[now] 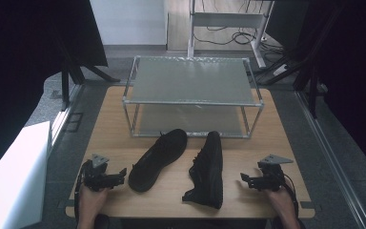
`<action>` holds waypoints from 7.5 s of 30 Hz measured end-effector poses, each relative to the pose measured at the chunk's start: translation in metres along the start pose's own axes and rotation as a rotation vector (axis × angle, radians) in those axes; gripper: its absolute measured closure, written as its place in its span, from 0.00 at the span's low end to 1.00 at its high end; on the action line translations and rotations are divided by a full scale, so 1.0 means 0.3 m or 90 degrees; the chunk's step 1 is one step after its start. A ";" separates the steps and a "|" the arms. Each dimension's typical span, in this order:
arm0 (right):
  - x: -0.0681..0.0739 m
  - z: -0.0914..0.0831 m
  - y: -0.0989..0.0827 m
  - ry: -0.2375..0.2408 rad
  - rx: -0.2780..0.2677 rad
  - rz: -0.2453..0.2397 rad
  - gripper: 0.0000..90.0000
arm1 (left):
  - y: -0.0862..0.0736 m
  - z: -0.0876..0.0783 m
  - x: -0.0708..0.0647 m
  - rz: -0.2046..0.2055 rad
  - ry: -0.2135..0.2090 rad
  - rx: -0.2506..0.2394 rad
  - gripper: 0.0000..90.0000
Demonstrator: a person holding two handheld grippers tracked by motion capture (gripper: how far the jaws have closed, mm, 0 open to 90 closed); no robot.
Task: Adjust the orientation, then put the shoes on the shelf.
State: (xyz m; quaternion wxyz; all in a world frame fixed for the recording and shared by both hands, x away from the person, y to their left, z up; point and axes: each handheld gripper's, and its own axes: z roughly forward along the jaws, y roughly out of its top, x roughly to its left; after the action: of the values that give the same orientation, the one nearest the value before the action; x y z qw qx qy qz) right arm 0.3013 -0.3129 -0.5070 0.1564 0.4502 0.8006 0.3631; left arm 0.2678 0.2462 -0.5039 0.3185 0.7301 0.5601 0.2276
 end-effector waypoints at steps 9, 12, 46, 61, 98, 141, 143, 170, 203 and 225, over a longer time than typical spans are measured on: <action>0.008 -0.004 0.003 0.024 -0.015 0.016 0.06 | 0.000 -0.002 0.004 -0.012 -0.008 -0.030 0.00; 0.008 -0.003 0.003 0.027 -0.015 0.021 0.04 | -0.001 0.000 0.007 -0.016 -0.013 -0.031 0.00; 0.021 0.011 0.004 0.038 -0.005 0.016 0.00 | 0.016 0.031 -0.093 0.088 -0.024 0.016 0.00; 0.020 0.011 0.004 0.041 -0.006 0.017 0.00 | 0.013 0.024 -0.206 0.140 -0.068 0.020 0.00; 0.052 -0.042 0.077 0.039 -0.045 0.003 0.00 | 0.016 0.049 -0.194 0.106 -0.054 0.018 0.00; 0.182 -0.010 0.254 0.035 -0.038 -0.014 0.00 | 0.010 0.059 -0.194 0.118 -0.034 0.051 0.00; 0.162 -0.030 0.239 0.026 -0.044 -0.008 0.00 | 0.010 0.059 -0.195 0.118 -0.034 0.051 0.00; -0.023 -0.072 0.058 -0.024 -0.017 0.082 0.13 | 0.013 0.058 -0.188 0.104 -0.047 0.048 0.00; -0.007 -0.145 0.052 0.045 -0.094 0.105 0.03 | 0.120 -0.010 -0.228 0.050 -0.080 -0.023 0.00; 0.071 -0.004 0.096 0.051 -0.053 0.078 0.17 | 0.235 0.125 -0.341 0.009 -0.192 -0.015 0.09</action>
State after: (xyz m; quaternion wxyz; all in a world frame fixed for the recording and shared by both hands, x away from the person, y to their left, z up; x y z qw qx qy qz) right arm 0.3065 -0.2861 -0.4837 0.1203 0.4769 0.7612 0.4227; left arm 0.3136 0.1280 -0.4766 0.4055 0.7564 0.4980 0.1245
